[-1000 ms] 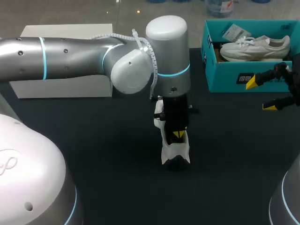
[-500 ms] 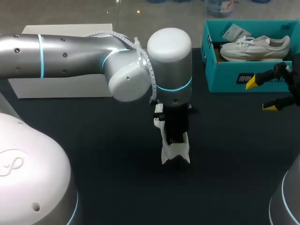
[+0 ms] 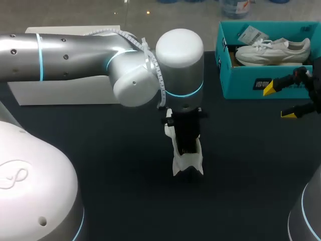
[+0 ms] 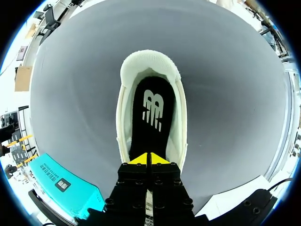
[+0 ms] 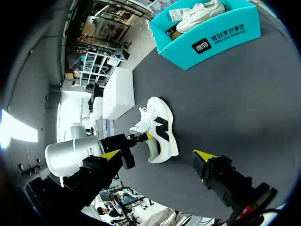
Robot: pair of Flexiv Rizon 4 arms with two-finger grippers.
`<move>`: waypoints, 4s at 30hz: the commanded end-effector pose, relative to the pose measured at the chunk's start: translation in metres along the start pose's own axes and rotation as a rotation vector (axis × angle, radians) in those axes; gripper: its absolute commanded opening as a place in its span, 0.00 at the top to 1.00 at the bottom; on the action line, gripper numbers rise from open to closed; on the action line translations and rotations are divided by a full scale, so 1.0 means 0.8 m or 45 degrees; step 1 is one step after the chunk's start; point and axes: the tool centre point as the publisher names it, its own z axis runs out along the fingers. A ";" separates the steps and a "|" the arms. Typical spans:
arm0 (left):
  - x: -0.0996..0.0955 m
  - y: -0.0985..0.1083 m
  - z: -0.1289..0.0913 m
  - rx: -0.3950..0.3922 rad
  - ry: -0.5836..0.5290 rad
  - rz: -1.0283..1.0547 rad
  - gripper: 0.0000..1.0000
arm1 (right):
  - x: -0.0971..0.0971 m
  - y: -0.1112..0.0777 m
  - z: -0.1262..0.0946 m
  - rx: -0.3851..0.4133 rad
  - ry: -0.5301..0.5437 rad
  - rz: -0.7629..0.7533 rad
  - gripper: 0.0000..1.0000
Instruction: Take the shoe out of the shoebox, open the shoe tongue, remove and reinsert the insole, then place the shoe into the shoebox
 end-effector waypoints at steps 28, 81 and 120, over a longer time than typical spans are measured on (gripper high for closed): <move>0.004 0.002 -0.011 0.019 0.030 -0.059 0.00 | 0.000 -0.001 0.001 -0.001 -0.005 0.002 0.00; 0.016 0.067 -0.048 0.029 0.091 -0.058 1.00 | 0.000 -0.001 0.001 -0.001 -0.005 0.002 0.00; 0.018 0.016 -0.039 0.187 0.095 -0.215 1.00 | 0.000 -0.001 0.001 -0.001 -0.005 0.002 0.00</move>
